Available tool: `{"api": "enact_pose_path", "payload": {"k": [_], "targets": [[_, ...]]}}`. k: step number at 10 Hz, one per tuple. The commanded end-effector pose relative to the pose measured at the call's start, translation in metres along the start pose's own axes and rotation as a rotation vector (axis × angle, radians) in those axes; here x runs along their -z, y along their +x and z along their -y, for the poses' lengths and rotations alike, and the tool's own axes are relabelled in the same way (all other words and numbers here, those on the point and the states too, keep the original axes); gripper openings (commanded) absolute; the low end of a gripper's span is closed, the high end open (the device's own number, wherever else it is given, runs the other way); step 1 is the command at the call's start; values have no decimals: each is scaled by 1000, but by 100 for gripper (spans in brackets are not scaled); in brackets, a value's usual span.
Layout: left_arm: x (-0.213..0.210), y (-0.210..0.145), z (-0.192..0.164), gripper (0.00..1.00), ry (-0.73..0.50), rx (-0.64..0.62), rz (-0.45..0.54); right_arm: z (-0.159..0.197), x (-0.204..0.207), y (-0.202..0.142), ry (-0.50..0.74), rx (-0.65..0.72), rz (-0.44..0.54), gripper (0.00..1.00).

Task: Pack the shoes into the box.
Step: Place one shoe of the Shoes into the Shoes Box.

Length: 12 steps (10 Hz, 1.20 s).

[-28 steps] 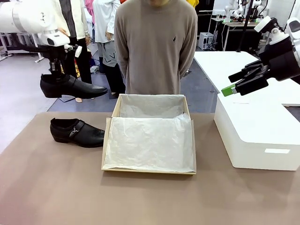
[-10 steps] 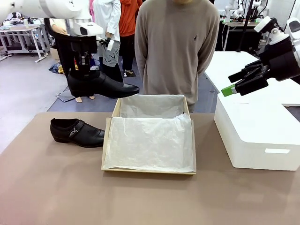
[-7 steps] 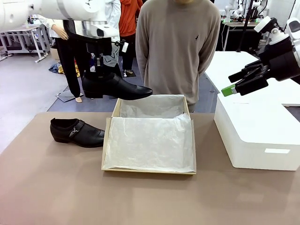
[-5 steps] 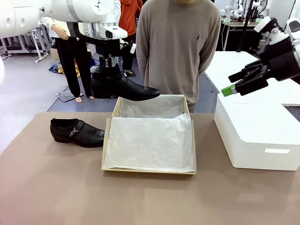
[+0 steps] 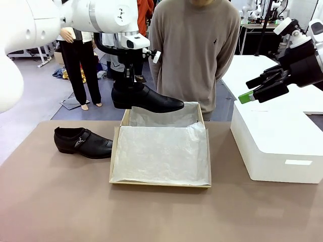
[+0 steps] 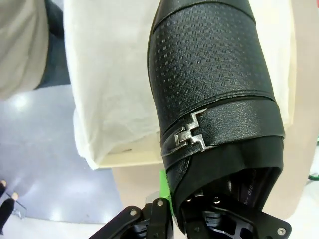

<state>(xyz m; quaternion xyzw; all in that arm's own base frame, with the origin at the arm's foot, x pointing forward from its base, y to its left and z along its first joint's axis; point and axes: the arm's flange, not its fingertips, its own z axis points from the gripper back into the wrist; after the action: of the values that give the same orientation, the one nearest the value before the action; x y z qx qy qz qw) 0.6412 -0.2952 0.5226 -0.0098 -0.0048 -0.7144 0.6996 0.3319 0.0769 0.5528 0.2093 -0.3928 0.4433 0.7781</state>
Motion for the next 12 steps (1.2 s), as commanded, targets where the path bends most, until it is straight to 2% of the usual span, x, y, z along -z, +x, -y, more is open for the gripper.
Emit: {"api": "enact_pose_path", "payload": {"k": [1, 4, 5, 9, 12], "targets": [[-7, 5, -8, 0, 2, 53, 21, 1, 1, 1, 10, -11, 16, 100], [-5, 4, -8, 0, -33, 95, 22, 1, 1, 1, 10, -11, 16, 100], [9, 7, -3, 0, -5, 65, 13, 1, 1, 1, 10, -11, 16, 100], [13, 7, -3, 0, -15, 75, 9, 1, 1, 1, 10, -11, 16, 100], [2, 16, -6, 0, 6, 53, 55, 1, 1, 1, 10, -11, 16, 100]]}}
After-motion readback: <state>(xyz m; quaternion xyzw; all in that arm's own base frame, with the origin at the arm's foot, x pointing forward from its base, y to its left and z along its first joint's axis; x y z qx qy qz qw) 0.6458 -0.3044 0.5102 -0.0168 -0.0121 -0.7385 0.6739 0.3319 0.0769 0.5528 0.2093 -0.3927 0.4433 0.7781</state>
